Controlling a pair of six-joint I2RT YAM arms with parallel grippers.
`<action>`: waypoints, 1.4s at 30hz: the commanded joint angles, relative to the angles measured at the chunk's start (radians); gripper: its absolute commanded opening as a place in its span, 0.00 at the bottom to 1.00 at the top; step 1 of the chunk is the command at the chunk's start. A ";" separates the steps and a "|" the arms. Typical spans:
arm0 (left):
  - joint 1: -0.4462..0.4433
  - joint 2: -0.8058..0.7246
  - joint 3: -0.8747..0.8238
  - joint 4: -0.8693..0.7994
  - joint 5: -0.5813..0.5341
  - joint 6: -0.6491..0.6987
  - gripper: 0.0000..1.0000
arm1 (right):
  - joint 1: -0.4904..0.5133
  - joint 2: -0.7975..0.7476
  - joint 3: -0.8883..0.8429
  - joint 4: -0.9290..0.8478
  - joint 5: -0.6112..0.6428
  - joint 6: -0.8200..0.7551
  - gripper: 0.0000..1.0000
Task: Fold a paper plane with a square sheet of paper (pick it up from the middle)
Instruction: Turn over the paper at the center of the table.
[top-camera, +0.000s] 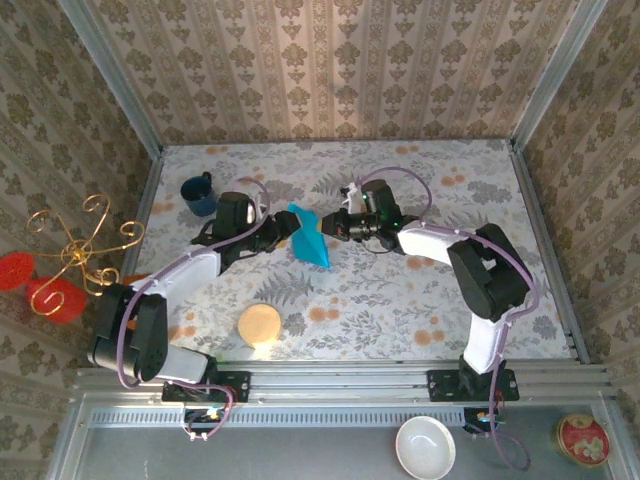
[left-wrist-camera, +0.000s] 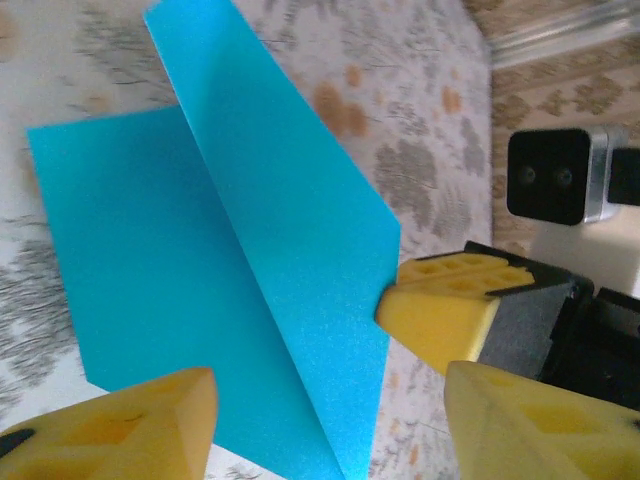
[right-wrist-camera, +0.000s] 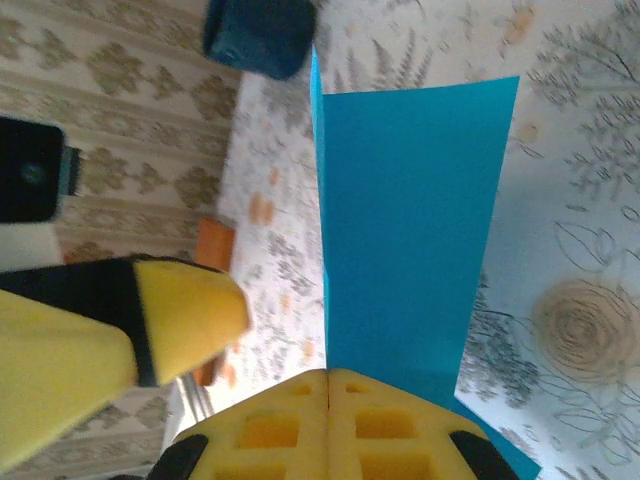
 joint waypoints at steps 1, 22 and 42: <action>-0.021 -0.010 -0.023 0.135 0.089 -0.003 0.66 | -0.008 -0.057 -0.039 0.141 -0.034 0.121 0.03; -0.062 0.041 -0.046 0.480 0.178 -0.109 0.54 | -0.060 -0.114 -0.135 0.522 -0.095 0.440 0.04; -0.092 0.036 -0.051 0.549 0.172 -0.126 0.32 | -0.081 -0.111 -0.164 0.616 -0.104 0.514 0.05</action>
